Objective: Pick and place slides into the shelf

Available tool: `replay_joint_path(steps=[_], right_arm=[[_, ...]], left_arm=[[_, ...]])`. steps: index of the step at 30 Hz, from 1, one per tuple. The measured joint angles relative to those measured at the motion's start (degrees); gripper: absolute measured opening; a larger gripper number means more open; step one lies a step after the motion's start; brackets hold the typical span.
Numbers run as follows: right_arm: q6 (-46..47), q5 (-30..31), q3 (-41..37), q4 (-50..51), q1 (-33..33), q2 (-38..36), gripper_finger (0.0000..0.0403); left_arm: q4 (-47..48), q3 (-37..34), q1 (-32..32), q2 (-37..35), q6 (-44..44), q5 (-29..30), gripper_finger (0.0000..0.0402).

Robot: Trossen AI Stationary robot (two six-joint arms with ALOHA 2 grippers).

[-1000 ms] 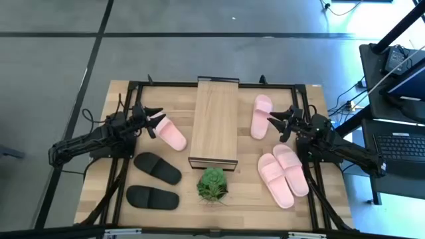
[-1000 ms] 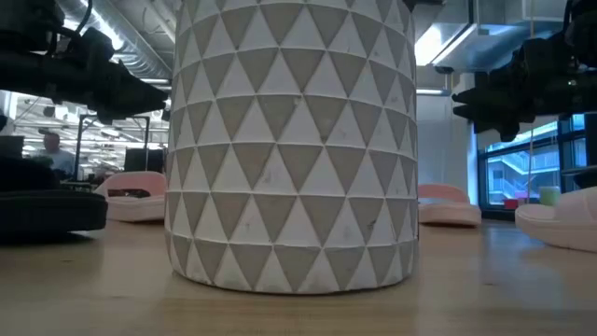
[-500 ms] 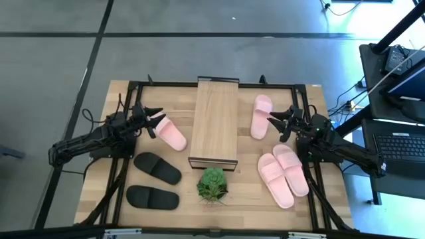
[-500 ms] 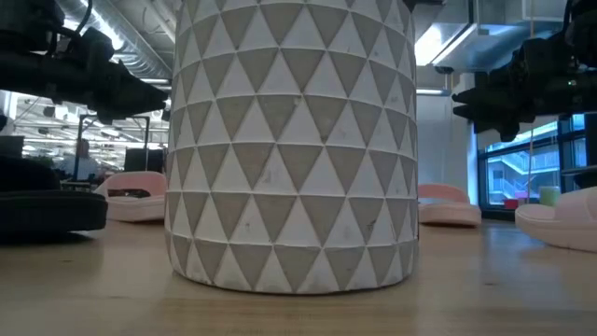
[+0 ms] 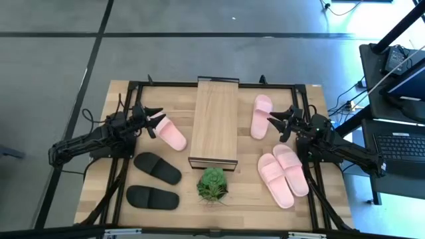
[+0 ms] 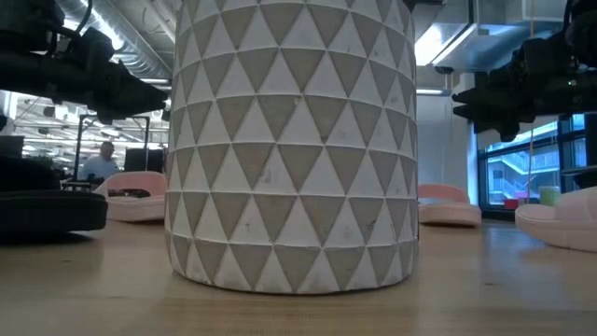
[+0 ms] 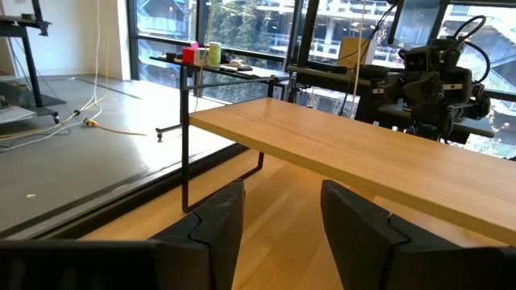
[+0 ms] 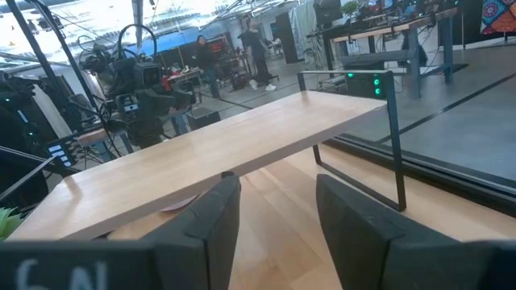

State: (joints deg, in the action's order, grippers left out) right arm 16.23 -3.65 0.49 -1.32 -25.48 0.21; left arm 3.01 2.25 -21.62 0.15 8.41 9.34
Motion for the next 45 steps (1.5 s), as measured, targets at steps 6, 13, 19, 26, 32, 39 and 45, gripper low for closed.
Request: replay_joint_path(steps=[6, 13, 19, 26, 32, 39, 45], right_arm=[[0.0, 0.0, 0.0, 0.0, 0.0, 0.0, 0.0165], [0.1, 2.0, 0.0, -1.6, 0.0, 0.0, 0.0165], [3.0, 4.4, 0.0, -3.3, 0.0, 0.0, 0.0165], [3.1, 9.7, 0.0, -3.2, 0.0, 0.0, 0.0165], [3.1, 10.1, 0.0, -2.9, 0.0, 0.0, 0.0165], [5.3, 12.9, 0.0, -2.9, 0.0, 0.0, 0.0165], [5.8, 13.3, 0.0, -1.9, 0.0, 0.0, 0.0165]], left_arm=[[0.0, 0.0, 0.0, 0.0, 0.0, 0.0, 0.0157], [0.0, 0.0, 0.0, 0.0, 0.0, 0.0, 0.0157], [0.0, 0.0, 0.0, 0.0, 0.0, 0.0, 0.0157], [0.0, 0.0, 0.0, 0.0, 0.0, 0.0, 0.0157], [0.0, 0.0, 0.0, 0.0, 0.0, 0.0, 0.0157], [0.0, 0.0, 0.0, 0.0, 0.0, 0.0, 0.0157], [0.0, 0.0, 0.0, 0.0, 0.0, 0.4, 0.0157]])
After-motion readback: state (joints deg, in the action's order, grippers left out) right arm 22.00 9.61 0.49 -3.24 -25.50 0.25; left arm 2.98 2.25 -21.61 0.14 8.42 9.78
